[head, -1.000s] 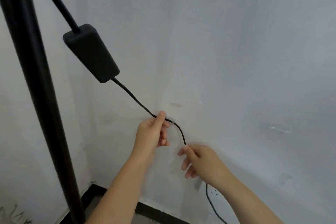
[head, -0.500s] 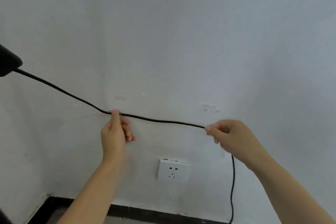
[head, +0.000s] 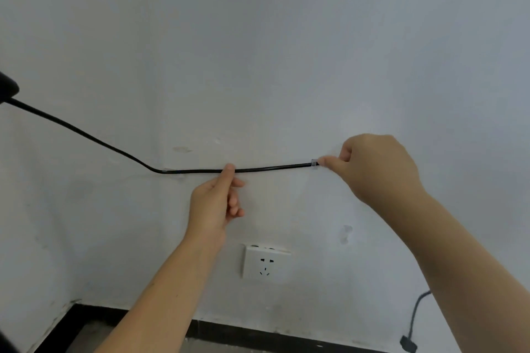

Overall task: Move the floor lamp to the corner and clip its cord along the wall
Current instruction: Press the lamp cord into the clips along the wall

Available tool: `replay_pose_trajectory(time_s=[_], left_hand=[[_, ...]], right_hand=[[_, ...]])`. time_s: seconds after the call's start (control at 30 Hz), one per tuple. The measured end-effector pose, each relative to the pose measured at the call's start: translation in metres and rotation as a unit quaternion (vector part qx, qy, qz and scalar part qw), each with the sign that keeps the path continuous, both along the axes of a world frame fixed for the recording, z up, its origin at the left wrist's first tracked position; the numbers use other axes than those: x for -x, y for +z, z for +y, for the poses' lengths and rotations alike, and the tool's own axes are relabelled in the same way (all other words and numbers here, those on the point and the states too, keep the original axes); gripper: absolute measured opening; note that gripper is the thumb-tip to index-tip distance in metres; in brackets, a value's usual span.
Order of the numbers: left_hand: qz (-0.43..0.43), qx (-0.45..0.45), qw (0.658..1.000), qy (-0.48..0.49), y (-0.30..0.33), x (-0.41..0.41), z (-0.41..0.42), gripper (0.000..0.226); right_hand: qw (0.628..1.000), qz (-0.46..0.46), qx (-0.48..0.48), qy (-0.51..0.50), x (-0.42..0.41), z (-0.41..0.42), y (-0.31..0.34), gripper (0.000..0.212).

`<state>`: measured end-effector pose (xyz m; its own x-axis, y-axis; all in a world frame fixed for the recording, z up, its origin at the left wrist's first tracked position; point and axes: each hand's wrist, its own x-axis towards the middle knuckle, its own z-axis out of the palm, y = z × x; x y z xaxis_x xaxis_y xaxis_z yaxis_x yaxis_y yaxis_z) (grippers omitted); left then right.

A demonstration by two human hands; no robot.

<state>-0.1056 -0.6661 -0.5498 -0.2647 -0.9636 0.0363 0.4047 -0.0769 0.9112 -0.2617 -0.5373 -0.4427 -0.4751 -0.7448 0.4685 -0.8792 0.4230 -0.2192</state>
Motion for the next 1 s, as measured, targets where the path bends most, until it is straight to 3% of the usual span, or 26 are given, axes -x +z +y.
replay_pose_trajectory(time_s=[0.13,0.23,0.33,0.53,0.77,1.0], left_hand=[[0.017,0.009,1.000,0.000,0.003,0.012,0.008,0.036],[0.023,0.009,1.000,-0.007,0.002,0.011,0.008,0.034],[0.031,0.006,0.999,-0.022,0.001,0.009,0.007,0.033],[0.023,0.016,0.999,-0.025,0.003,0.010,0.010,0.035],[-0.051,0.106,0.992,-0.050,-0.002,0.024,0.029,0.033],[-0.241,0.239,0.930,-0.139,-0.031,0.075,0.072,0.028]], right_hand=[[0.999,-0.035,-0.021,0.026,0.011,-0.001,0.006,0.043],[0.984,-0.169,0.020,0.051,0.026,0.016,-0.010,0.030],[0.936,-0.326,0.111,0.071,0.035,0.030,-0.044,0.028],[0.848,-0.477,0.188,0.133,0.006,0.025,-0.111,0.034],[0.817,-0.554,0.123,0.099,0.012,0.043,-0.169,0.038],[0.874,-0.470,0.122,0.018,0.039,0.042,-0.171,0.042]])
